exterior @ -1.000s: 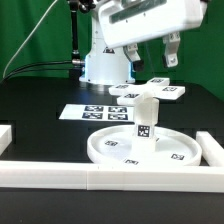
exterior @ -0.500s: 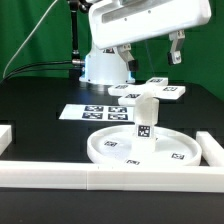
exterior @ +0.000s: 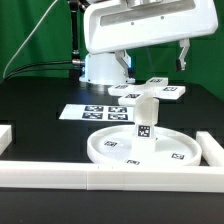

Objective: Assemble round table

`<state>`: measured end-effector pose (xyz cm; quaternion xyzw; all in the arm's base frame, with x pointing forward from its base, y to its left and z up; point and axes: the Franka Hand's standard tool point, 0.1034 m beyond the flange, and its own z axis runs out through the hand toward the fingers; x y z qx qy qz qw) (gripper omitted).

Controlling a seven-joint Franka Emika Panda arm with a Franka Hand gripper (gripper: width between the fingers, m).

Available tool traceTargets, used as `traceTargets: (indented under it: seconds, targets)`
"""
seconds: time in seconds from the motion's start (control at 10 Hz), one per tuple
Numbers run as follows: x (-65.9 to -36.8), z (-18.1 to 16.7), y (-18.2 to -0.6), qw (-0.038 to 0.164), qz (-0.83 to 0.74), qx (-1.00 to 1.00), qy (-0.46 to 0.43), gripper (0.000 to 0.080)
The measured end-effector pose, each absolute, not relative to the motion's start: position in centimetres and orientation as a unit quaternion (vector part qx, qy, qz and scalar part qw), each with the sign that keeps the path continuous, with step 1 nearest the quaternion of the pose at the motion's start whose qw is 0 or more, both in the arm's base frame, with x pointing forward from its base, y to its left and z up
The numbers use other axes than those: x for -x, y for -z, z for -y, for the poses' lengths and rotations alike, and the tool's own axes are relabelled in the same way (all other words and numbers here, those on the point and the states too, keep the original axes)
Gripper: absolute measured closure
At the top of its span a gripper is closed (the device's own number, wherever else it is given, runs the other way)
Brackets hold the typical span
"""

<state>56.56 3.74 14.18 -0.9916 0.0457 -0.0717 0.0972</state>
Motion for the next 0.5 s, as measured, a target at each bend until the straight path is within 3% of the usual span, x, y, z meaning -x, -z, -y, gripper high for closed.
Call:
traceTargets:
  seconds: [0.5]
  targets:
    - [-56.55,-3.27,-14.13,0.076,0.122,0.986,0.084,0.0151]
